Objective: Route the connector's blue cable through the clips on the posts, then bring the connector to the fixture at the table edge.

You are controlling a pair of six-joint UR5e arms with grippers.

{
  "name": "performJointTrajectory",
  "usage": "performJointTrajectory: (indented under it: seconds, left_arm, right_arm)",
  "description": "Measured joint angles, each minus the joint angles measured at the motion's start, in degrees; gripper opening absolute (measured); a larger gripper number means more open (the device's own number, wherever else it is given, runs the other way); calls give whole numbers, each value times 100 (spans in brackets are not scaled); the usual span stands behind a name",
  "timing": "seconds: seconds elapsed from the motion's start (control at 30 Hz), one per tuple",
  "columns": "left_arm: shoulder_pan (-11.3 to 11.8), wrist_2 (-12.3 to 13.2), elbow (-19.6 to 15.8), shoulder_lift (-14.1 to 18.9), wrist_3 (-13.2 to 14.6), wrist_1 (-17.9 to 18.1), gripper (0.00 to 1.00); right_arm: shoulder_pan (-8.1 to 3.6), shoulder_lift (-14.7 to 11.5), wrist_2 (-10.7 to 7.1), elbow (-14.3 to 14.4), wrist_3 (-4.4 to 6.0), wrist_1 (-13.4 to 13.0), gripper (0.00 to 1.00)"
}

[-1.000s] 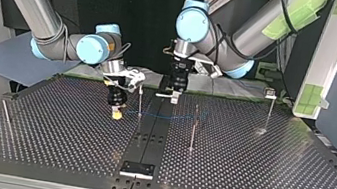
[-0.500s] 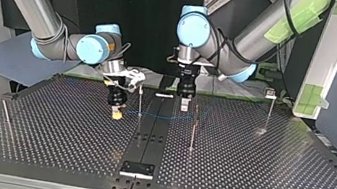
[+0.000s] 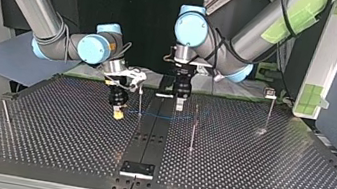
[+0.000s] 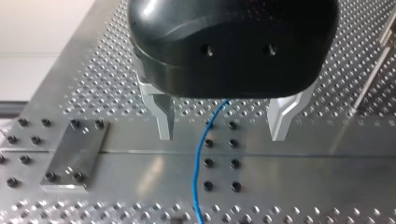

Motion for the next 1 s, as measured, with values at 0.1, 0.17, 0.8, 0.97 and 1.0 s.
performJointTrajectory:
  seconds: [0.1,0.17,0.8,0.97,1.0]
  left_arm:
    - [29,-136,134,-127,-25,-78,100]
    - [42,-242,242,-184,-16,-103,100]
    - [58,-315,543,-357,-8,-86,100]
    - [72,-386,707,-542,-51,-97,100]
    - [74,-413,738,-558,-49,-84,100]
  right_arm:
    - [2,1,0,0,0,15,0]
    - [3,1,0,0,-1,27,0]
    - [5,-2,0,0,-34,38,0]
    - [8,1,0,-1,-35,48,0]
    - [9,2,0,-1,-36,51,0]
